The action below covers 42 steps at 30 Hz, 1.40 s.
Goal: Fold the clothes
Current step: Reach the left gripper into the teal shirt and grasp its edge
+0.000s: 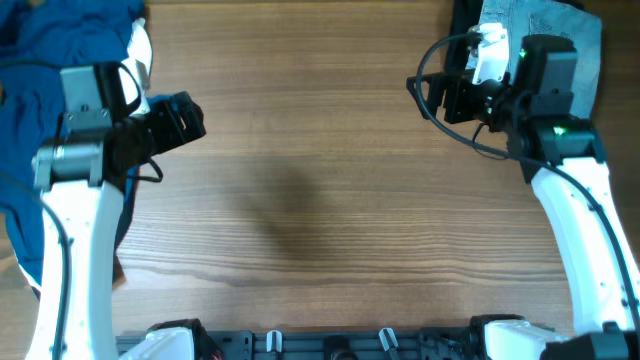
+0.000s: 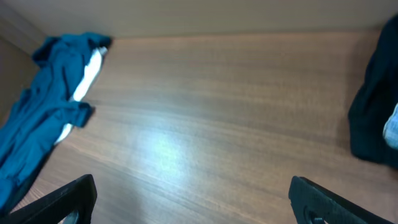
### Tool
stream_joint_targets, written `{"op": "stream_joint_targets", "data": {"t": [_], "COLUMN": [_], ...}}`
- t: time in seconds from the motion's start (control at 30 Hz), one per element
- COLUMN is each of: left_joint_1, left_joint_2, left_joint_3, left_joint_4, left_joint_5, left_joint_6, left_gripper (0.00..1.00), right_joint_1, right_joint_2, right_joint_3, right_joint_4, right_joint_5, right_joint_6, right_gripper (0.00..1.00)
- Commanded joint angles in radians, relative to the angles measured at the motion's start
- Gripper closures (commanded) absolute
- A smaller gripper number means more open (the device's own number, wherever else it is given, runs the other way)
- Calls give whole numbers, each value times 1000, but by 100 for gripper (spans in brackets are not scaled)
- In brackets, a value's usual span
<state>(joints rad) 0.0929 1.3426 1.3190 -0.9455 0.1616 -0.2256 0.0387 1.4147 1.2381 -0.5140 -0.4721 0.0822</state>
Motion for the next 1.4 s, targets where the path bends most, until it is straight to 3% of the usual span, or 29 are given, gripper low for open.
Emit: {"op": "stream_joint_targets", "data": {"t": [0.0, 0.2, 0.33, 0.4, 0.53, 0.63, 0.87, 0.9, 0.97, 1.03, 1.13, 1.23, 1.37], "left_joint_1": [94, 388, 468, 473, 470, 466, 433, 431, 431, 430, 428, 420, 393], "left_joint_2": [72, 195, 357, 443, 563, 621, 638, 640, 640, 641, 654, 634, 544], "left_joint_3": [19, 14, 14, 14, 14, 14, 14, 14, 13, 8, 7, 11, 11], "left_joint_4": [-28, -72, 14, 144, 320, 388, 412, 412, 407, 404, 388, 351, 272], "left_joint_5": [-8, -184, -194, -188, -47, 51, 51, 51, 51, 51, 52, 74, 162], "left_joint_6": [40, 40, 77, 139, 293, 301, 301, 301, 301, 300, 293, 191, 157], "left_gripper": [0, 3, 4, 7, 22, 29, 39, 44, 65, 72, 96, 96, 96], "right_joint_1": [3, 3, 3, 3, 3, 3, 3, 3, 3, 3, 3, 3, 3], "right_joint_2": [35, 51, 87, 111, 146, 147, 147, 147, 147, 147, 147, 147, 147], "right_joint_3": [28, 27, 26, 23, 23, 23, 23, 23, 23, 23, 23, 23, 23], "right_joint_4": [0, -6, -16, -15, -19, -18, -19, -19, -19, -19, -22, -22, -23], "right_joint_5": [-27, -27, -27, -26, -27, -27, -23, -23, -23, -23, -23, -24, -25], "right_joint_6": [26, 23, 23, 23, 26, 26, 26, 26, 25, 26, 26, 26, 27], "right_gripper": [0, 0, 0, 0, 0, 1, 0, 0, 0, 0, 0, 0, 1]}}
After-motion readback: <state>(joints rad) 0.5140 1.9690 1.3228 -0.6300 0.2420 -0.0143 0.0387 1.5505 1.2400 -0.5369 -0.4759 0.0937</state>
